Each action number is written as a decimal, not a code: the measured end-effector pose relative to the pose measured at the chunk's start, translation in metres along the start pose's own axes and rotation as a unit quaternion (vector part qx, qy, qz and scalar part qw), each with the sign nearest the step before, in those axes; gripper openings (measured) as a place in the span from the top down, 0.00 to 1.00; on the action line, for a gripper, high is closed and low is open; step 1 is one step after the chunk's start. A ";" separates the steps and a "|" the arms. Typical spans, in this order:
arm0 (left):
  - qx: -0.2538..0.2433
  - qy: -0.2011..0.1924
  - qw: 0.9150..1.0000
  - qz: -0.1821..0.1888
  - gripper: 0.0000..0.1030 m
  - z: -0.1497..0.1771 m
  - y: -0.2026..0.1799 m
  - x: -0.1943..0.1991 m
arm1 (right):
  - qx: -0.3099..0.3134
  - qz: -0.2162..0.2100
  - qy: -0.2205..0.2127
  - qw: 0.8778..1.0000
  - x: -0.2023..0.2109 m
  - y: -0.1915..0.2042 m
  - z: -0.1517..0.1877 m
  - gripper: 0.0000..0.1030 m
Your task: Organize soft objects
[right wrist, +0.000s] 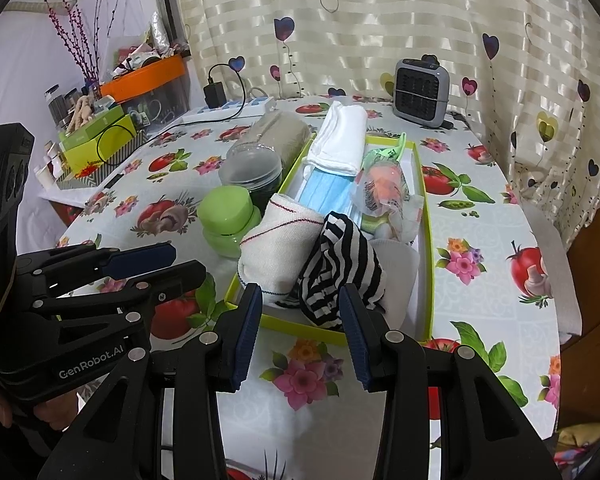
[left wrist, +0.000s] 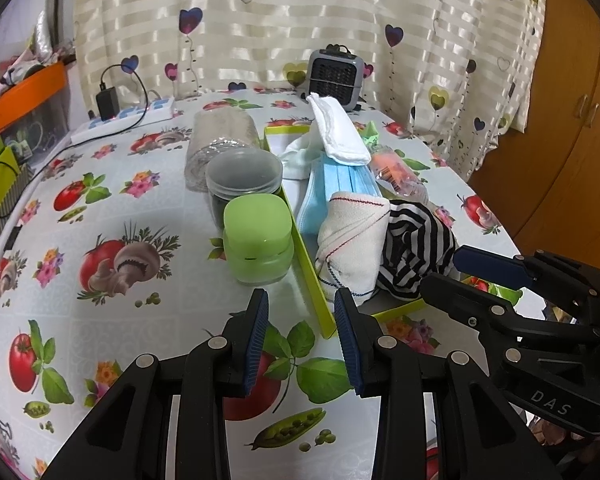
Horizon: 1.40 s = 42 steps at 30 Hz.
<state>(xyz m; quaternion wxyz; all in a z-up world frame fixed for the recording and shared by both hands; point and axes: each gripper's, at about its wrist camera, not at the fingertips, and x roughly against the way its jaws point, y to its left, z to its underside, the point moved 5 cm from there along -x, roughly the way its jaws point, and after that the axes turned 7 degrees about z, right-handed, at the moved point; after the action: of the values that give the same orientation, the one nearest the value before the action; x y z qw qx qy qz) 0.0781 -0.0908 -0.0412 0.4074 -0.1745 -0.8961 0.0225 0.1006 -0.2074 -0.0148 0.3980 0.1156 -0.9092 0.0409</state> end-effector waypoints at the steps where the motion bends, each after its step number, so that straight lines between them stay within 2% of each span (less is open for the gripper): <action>1: 0.000 0.000 1.000 -0.001 0.68 0.000 0.000 0.000 | 0.000 0.000 0.001 1.000 -0.001 -0.001 0.001 0.60; 42: -0.002 0.013 1.000 0.002 0.68 -0.001 -0.001 -0.006 | -0.001 0.000 0.005 1.000 -0.005 -0.002 0.001 0.60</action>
<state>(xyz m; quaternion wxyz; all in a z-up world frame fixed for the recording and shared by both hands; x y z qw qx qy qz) 0.0821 -0.0938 -0.0449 0.4185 -0.1771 -0.8905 0.0196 0.1037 -0.2090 -0.0197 0.4027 0.1152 -0.9072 0.0399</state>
